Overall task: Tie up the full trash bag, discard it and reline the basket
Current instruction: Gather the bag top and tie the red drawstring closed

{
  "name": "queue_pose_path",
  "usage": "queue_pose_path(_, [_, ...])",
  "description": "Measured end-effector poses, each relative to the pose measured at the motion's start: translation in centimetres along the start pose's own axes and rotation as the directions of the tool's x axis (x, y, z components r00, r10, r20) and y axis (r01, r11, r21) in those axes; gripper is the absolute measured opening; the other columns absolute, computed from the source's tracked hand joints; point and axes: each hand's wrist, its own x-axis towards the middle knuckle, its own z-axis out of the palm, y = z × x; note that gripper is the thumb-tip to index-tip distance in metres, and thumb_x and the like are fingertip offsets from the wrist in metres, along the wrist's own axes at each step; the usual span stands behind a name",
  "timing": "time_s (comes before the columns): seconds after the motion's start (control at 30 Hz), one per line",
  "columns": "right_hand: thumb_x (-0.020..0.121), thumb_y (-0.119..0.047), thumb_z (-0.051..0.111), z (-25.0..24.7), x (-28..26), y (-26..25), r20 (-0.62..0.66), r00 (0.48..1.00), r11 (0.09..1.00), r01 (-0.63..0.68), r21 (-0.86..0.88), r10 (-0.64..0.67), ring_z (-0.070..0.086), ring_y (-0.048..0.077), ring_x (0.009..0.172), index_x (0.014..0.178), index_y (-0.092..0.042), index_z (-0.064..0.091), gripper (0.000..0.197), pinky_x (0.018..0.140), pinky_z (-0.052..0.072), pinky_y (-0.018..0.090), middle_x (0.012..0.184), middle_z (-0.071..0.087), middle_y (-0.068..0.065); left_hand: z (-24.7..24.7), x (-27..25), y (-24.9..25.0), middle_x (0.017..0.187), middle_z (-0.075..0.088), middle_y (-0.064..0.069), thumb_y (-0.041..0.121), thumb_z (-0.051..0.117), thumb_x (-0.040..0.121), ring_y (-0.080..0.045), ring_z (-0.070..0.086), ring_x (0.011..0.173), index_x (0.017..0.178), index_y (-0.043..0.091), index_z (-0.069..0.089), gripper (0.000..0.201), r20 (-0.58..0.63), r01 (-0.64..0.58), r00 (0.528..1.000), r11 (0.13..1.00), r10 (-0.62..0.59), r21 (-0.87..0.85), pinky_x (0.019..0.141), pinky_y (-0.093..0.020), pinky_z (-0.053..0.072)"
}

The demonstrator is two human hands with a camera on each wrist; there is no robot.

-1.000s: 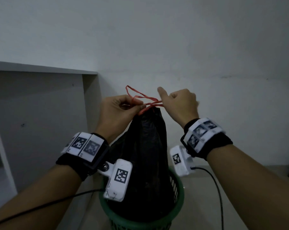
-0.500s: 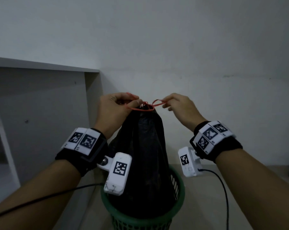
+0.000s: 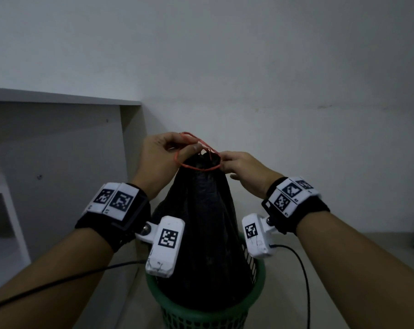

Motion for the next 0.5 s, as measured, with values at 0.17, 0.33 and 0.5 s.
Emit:
queue_pose_path(0.17, [0.091,-0.015,0.059,-0.9,0.0,1.5,-0.019,1.000,0.991,0.013,0.135,-0.010,0.057,0.010,0.081,0.074,-0.022,0.068,0.020,0.085,0.038,0.033,0.078,0.064,-0.006,-0.5,-0.1,-0.2,0.082,0.074,-0.005,0.008,0.074,0.082,-0.005,0.069,0.072,0.085,0.007,0.075,0.003,0.037,0.022,0.999,0.998,-0.025,0.067,0.067,-0.013,0.052])
queue_pose_path(0.33, [0.074,-0.015,0.055,-1.3,-0.5,1.5,0.049,0.998,0.957,0.028,0.288,-0.043,0.054,0.010,0.075,0.068,-0.021,0.060,0.010,0.073,0.040,0.029,0.071,0.059,-0.006,-0.8,0.1,-0.8,0.091,0.075,-0.014,0.008,0.072,0.085,-0.020,0.070,0.083,0.090,0.001,0.074,0.009,0.053,0.052,0.997,0.995,-0.057,0.086,0.078,-0.022,0.057])
queue_pose_path(0.5, [0.097,-0.030,0.049,-1.0,-0.1,1.7,-0.040,0.999,0.961,0.031,0.276,-0.021,0.053,0.016,0.075,0.077,-0.020,0.060,0.026,0.068,0.041,0.030,0.076,0.058,-0.001,-0.7,0.3,-0.9,0.093,0.075,-0.017,0.009,0.073,0.084,-0.027,0.072,0.089,0.091,-0.002,0.074,0.013,0.051,0.069,0.996,0.995,-0.073,0.071,0.087,-0.031,0.057])
